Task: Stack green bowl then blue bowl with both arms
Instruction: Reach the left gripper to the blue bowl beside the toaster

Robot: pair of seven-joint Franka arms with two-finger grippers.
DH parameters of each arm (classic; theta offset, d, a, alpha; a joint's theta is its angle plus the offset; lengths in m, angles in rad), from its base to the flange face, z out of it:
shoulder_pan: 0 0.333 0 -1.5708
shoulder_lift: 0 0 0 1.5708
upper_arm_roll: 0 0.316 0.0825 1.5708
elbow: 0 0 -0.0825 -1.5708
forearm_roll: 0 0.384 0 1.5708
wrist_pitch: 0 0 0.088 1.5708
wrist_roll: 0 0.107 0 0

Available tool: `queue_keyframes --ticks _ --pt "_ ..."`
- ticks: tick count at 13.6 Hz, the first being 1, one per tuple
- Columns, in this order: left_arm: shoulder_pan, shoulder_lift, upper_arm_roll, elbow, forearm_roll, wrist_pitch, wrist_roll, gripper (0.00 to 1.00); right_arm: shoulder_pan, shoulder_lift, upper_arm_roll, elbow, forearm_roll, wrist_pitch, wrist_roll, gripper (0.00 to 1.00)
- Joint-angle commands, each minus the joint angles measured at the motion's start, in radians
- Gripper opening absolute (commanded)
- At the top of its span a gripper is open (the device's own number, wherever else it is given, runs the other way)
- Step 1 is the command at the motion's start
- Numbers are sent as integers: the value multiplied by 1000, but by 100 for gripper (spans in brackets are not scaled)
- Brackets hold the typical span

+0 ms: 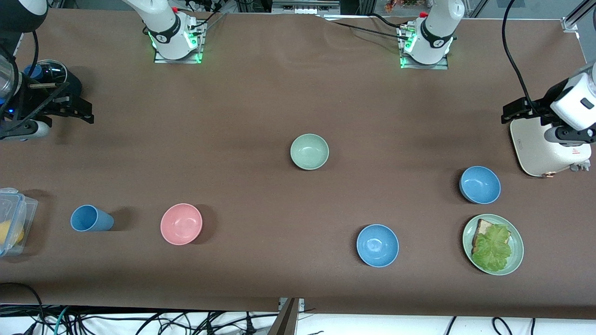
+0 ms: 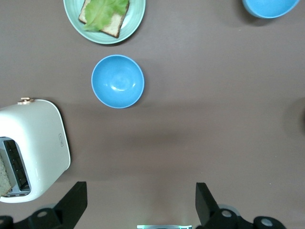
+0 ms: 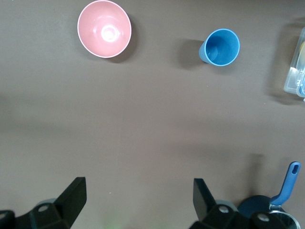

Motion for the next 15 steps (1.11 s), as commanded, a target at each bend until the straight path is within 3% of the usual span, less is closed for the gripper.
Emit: queue_keyframes --ticks 1,5,10,15 --pt "66 75 -2 18 -14 64 58 100 -10 1 14 11 -11 5 -10 99" --pt "147 184 -3 8 -14 170 332 100 -10 5 14 12 -8 5 -10 99" --pt "196 285 -3 -90 -17 412 542 100 -12 5 14 12 -7 2 -7 99" --pt "216 346 -9 -300 -30 781 662 100 -10 5 14 12 -7 0 -7 99"
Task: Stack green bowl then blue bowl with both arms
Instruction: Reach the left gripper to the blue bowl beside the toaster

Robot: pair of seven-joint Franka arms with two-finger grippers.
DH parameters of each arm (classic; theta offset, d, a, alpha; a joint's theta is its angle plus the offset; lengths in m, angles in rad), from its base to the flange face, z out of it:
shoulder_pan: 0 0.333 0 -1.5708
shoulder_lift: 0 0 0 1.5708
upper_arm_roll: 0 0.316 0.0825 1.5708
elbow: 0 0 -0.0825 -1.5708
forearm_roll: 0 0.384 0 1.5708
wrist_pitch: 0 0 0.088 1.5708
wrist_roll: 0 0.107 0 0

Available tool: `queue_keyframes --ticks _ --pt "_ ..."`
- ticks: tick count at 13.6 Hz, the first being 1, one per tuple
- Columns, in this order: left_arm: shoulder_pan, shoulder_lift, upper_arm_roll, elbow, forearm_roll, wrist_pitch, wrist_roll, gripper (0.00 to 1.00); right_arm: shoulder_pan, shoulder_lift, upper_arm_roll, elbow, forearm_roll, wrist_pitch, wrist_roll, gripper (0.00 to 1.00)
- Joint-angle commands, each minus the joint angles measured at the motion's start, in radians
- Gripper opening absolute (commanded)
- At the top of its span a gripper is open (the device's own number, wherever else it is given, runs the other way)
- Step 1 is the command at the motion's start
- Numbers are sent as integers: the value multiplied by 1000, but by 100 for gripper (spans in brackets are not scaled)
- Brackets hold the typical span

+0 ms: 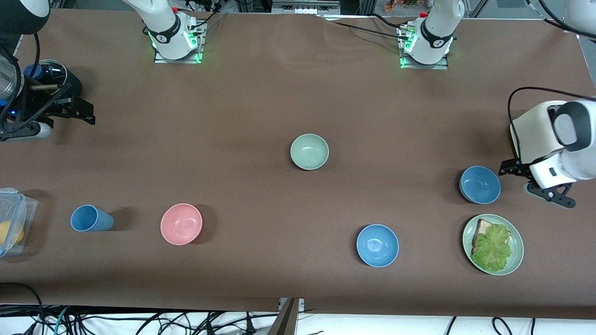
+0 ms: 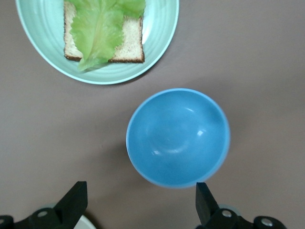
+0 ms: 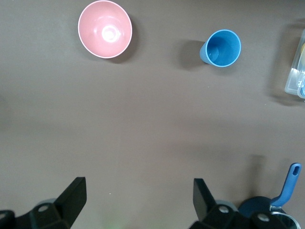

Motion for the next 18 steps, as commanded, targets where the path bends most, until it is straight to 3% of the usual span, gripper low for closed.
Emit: queue_keyframes --ticks 1,4,7,8,9,11,12,13,18 --pt "14 0 -10 -119 -30 177 72 100 -10 1 11 12 -5 -3 -7 99" --pt "11 75 -14 -116 -30 285 72 100 -10 1 11 12 -5 -1 -7 99" --pt "3 100 -14 -106 -30 302 69 99 -10 1 13 12 -7 -3 -7 99" --pt "5 98 -14 -106 -30 300 60 89 -10 1 13 12 -5 -4 -7 99" --pt "6 98 -14 -106 -30 300 59 69 -10 1 13 12 -5 -4 -7 99" --pt "14 99 -14 -106 -30 299 59 20 -10 1 13 12 -7 -4 -8 99" --pt "14 100 -14 -106 -30 297 59 8 -10 1 13 12 -7 -4 -8 99" --pt "14 100 -14 -106 -30 294 60 0 -10 1 13 12 -7 -3 -8 99" --pt "16 95 -14 -92 -30 271 65 0 -10 1 13 12 -7 -1 -10 99"
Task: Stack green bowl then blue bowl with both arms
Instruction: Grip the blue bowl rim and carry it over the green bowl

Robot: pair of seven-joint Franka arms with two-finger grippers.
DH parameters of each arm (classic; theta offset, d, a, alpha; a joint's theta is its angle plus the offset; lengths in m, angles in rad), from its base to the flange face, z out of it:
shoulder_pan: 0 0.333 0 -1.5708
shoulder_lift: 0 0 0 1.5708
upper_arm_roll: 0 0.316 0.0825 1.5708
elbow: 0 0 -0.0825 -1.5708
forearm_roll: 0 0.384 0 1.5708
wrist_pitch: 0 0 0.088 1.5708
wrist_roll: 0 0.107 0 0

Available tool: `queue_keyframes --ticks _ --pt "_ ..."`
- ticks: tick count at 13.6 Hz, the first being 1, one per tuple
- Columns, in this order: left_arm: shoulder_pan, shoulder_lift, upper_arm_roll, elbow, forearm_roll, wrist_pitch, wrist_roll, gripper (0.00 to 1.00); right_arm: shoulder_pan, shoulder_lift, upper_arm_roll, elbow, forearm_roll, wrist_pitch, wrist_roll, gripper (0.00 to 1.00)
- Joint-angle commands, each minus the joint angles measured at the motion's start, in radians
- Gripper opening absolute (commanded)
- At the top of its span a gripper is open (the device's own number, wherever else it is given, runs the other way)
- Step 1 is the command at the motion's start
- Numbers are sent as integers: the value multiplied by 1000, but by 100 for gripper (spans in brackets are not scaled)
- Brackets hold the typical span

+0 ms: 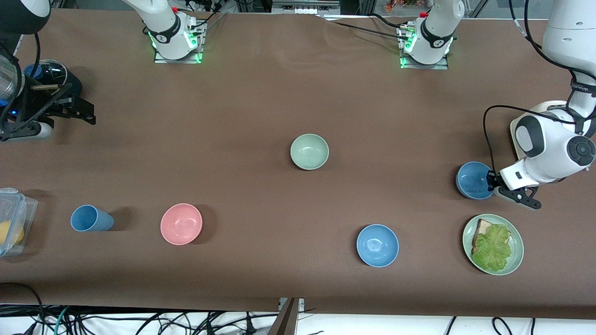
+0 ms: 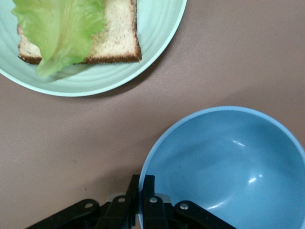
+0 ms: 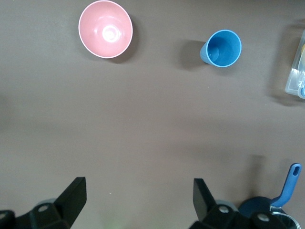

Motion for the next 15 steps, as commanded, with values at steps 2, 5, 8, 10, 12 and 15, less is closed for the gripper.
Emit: queue_keyframes --ticks 2,5,8,10,12,15 --pt "1 -15 -3 60 -57 -111 30 0 -10 1 11 12 -7 -1 -10 99" --pt "-7 -33 -52 204 -111 -388 21 0 -10 1 11 12 -7 0 -10 99" --pt "-8 -65 -174 270 -108 -539 -79 0 -10 1 11 12 -7 0 -10 99" --pt "-10 -99 -260 261 -105 -614 -261 0 -10 1 11 12 -7 0 -10 99" --pt "-15 -107 -356 247 -99 -638 -449 0 -10 1 11 12 -7 0 -10 99" --pt "-40 -88 -474 222 -111 -569 -698 0 -10 1 11 12 -7 0 -10 99"
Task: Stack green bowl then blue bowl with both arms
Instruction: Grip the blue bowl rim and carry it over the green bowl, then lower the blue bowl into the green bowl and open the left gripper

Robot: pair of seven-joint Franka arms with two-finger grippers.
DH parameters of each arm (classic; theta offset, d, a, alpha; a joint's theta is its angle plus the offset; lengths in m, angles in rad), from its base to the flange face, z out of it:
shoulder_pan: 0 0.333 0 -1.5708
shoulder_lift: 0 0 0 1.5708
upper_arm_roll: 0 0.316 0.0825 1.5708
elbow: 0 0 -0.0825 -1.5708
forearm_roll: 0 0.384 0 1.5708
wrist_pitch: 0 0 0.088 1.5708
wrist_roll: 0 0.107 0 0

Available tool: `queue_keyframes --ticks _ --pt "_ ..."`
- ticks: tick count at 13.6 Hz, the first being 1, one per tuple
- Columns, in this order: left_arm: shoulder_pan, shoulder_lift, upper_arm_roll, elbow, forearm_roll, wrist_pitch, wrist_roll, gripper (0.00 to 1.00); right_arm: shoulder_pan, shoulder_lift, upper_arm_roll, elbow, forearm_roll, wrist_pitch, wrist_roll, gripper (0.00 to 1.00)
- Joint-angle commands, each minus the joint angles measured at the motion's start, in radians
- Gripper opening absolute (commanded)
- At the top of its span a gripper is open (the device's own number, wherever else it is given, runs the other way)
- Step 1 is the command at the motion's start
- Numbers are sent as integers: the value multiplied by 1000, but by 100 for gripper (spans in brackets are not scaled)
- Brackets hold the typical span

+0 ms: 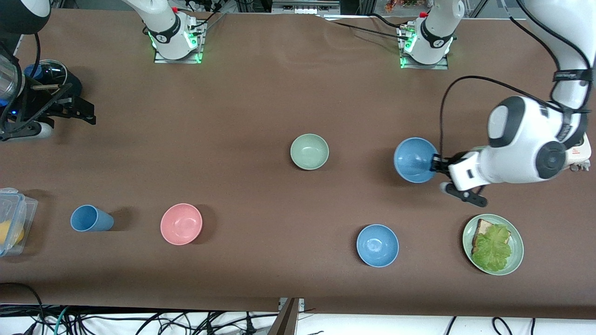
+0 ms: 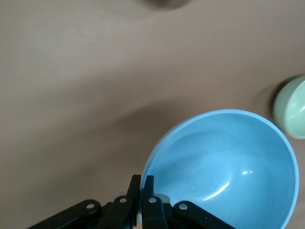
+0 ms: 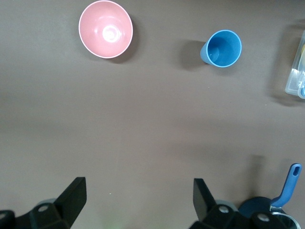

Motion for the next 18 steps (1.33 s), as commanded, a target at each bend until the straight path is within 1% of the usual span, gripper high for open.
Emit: queue_keyframes --ticks 1,3,6,8,10,11,13,14,18 --pt "-56 -2 -64 -23 -19 53 -217 0 -10 1 11 12 -7 0 -10 99" --pt "-176 -2 -64 -21 -17 85 -399 0 -10 1 9 12 -7 0 -11 99" --pt "-291 13 -63 -24 -14 195 -530 0 -10 1 11 12 -7 0 -10 99" --pt "-357 27 -61 -60 0 306 -612 0 -10 1 11 12 -7 0 -10 99" --pt "-370 27 -58 -125 9 393 -609 0 -10 1 9 12 -7 0 -10 99" --pt "-370 27 -59 -152 27 415 -609 0 -10 1 11 12 -7 0 -10 99" --pt "-380 36 -62 -196 33 505 -626 0 -10 1 9 12 -7 0 -10 99" --pt "-397 44 -62 -204 33 528 -627 0 -10 1 9 12 -7 0 -10 99" --pt "-420 70 -55 -218 36 555 -626 0 -10 1 9 12 -7 0 -10 99"
